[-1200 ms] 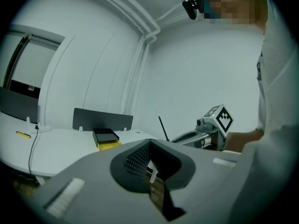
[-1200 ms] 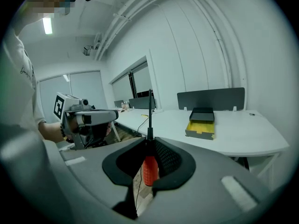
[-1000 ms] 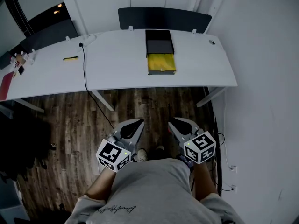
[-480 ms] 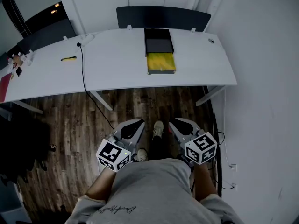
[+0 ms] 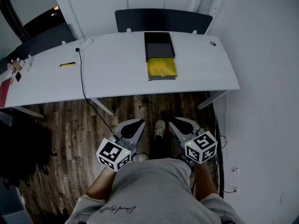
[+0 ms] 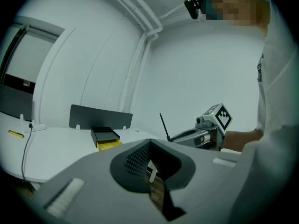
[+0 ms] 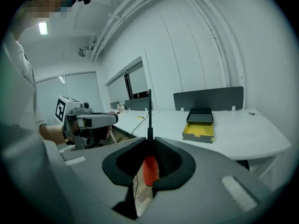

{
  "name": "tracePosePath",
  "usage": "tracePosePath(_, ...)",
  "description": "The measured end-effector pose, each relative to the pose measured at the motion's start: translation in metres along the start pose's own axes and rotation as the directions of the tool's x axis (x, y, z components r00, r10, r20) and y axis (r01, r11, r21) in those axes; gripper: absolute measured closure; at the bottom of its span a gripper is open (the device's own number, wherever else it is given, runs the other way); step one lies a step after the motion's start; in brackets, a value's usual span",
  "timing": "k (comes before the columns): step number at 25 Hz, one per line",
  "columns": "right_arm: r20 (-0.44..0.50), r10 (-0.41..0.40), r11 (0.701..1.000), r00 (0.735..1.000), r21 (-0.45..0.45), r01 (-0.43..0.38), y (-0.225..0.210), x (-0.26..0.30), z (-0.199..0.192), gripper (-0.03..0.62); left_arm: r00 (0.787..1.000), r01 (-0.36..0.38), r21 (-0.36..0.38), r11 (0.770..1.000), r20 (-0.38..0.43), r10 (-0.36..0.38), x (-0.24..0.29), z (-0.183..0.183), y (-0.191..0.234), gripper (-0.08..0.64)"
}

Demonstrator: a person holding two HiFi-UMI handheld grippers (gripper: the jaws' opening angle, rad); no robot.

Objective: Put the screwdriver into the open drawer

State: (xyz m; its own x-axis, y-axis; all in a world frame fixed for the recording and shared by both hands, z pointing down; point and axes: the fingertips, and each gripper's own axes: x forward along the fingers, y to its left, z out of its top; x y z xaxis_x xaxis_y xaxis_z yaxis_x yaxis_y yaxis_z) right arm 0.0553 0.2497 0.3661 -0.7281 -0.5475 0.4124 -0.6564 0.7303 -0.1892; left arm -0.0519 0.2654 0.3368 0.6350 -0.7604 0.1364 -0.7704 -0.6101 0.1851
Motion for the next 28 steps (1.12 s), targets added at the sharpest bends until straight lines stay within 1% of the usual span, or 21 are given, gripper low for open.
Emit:
tracePosePath(6, -0.006, 0.011, 1.000, 1.000, 0.009, -0.011, -0.027, 0.022, 0.009, 0.518, 1.000, -0.004, -0.005, 1.000, -0.012, 0.004, 0.030, 0.003, 0.023, 0.560)
tracePosePath(18, -0.016, 0.045, 0.999, 0.999, 0.008, -0.045, -0.084, 0.063, 0.039, 0.518, 0.999, -0.023, -0.013, 1.000, -0.032, 0.022, 0.092, 0.015, 0.065, 0.560)
tracePosePath(28, -0.029, 0.061, 0.998, 0.998, 0.015, -0.061, -0.136, 0.085, 0.064, 0.518, 0.999, -0.026, -0.021, 0.999, -0.045, 0.025, 0.149, 0.029, 0.092, 0.560)
